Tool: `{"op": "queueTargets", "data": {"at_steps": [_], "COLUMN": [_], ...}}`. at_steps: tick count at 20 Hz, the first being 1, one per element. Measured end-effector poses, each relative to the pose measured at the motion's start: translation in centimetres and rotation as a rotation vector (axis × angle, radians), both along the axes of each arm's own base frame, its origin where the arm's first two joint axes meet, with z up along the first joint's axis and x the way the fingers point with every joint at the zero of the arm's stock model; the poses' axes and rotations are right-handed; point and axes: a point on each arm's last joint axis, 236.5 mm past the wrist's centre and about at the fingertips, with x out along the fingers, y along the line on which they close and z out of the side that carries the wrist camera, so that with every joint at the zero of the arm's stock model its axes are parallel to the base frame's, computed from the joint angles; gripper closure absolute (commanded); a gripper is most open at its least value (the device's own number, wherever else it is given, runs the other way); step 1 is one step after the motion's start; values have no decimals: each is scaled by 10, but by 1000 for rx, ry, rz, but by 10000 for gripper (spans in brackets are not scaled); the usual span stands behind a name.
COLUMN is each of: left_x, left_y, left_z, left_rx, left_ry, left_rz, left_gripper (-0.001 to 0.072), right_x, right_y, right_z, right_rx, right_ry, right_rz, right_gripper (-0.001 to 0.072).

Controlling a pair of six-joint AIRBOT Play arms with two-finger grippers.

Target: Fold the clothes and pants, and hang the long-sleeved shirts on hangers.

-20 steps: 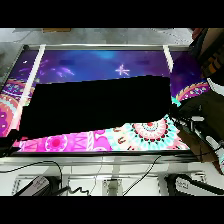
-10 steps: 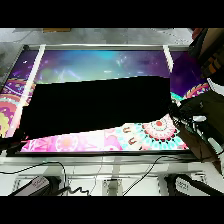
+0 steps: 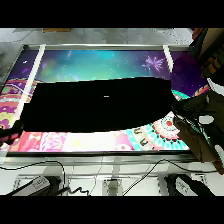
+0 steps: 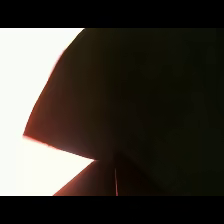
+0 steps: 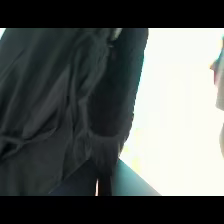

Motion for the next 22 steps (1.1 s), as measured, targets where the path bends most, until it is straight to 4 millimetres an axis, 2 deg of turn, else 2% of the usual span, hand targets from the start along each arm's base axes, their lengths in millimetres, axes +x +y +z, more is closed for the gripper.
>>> {"op": "queueTargets", "data": {"at_steps": [3, 8, 12, 15, 19, 22], "left_x": [2, -27, -47, -51, -33, -6], "left_y": [20, 48, 61, 63, 61, 52], "left_z": [42, 97, 114, 118, 133, 152], "left_rx": [147, 357, 417, 435, 495, 557], "left_ry": [-26, -2, 19, 27, -14, -47], "left_rz": [-43, -60, -32, -33, -60, -132], "left_gripper": [690, 689, 689, 690, 695, 695], "right_x": [-20, -77, -114, -130, -134, -130], "right_y": [8, 4, -6, -9, -11, -12], "right_z": [17, 30, 35, 33, 37, 60], "right_rx": [-48, -170, -238, -254, -237, -237], "right_ry": [20, 147, 238, 288, 297, 273], "right_rz": [64, 118, 105, 99, 62, 47], "right_gripper": [697, 697, 697, 696, 697, 696]}}
